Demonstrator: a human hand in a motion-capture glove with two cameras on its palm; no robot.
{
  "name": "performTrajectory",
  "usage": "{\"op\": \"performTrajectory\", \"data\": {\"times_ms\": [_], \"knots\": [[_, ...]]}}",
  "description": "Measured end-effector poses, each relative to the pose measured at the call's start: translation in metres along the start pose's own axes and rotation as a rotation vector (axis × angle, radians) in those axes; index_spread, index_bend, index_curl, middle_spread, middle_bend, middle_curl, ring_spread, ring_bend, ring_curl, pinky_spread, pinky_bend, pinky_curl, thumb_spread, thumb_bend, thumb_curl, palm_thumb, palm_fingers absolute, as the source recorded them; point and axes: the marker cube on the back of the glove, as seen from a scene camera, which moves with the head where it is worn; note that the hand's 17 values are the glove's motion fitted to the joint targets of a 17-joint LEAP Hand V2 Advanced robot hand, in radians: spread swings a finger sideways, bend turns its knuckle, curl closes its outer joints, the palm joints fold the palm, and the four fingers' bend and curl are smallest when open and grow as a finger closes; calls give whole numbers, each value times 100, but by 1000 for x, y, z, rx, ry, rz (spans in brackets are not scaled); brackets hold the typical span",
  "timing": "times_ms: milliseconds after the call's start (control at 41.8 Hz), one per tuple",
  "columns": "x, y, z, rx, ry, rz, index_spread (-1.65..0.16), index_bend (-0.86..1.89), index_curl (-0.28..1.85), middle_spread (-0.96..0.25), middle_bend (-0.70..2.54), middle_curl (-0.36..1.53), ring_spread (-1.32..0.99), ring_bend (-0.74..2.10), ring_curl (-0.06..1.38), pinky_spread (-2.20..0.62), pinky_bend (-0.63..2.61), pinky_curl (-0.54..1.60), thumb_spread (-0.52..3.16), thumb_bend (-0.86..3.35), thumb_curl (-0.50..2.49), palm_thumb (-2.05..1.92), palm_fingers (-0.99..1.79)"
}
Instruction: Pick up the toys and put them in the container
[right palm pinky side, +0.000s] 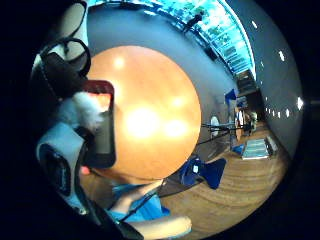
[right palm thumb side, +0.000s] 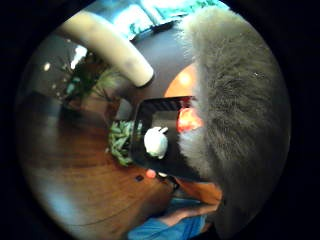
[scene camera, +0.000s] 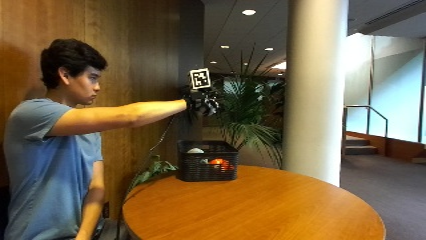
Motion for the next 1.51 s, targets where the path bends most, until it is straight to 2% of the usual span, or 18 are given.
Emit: {"op": "performTrajectory", "data": {"times_ms": [120,263,383,455,599,623,647,694,814,910,1030,1173,1269,1341,1509], "knots": [[1,13,14,-44,20,-135,-41,16,48,-57,27,75,-45,103,61,-43,121,45,93,33,111,74,84],[-14,23,32,-137,50,-175,-40,9,47,-58,25,80,-45,104,61,-43,124,45,95,32,113,73,74],[-20,32,48,-278,29,-195,-38,3,43,-56,24,83,-44,104,62,-42,127,45,97,27,111,65,59],[-25,36,57,-331,0,-211,-35,-1,38,-49,22,83,-38,104,61,-39,134,46,113,19,102,45,47],[-36,34,64,-344,-51,-157,-30,6,34,-23,10,77,-20,86,58,-27,157,52,116,-7,79,6,-8],[-32,35,64,-343,-33,-179,-30,6,33,-21,12,76,-19,87,58,-26,158,51,118,-6,77,6,-5],[-29,36,64,-341,-19,-201,-30,9,32,-17,9,73,-16,79,54,-22,159,50,117,-8,75,1,-16],[-22,36,61,-325,-3,-228,-29,10,31,-11,10,70,-12,72,51,-17,160,49,117,-8,71,-3,-20],[0,29,46,-239,6,-247,-29,14,31,0,11,63,-3,54,44,-7,156,46,116,-8,61,-9,-27],[16,20,35,-193,39,-190,-29,13,31,4,13,59,1,46,40,-2,147,43,116,-8,54,-10,-26],[-3,4,32,-165,153,-126,-29,12,30,6,15,55,4,39,38,2,138,40,116,-8,48,-10,-24],[49,-8,26,-108,105,125,-29,12,28,7,14,50,6,32,35,5,131,37,116,-7,41,-9,-21],[88,-1,27,-104,186,65,-29,12,27,7,14,47,7,29,35,6,127,35,116,-7,37,-9,-19],[103,0,25,-91,111,131,-29,12,27,7,14,45,7,28,34,7,125,34,116,-7,35,-9,-18],[174,19,29,-88,220,151,-29,11,26,7,15,42,7,25,34,7,121,33,115,-7,31,-8,-16]]}}
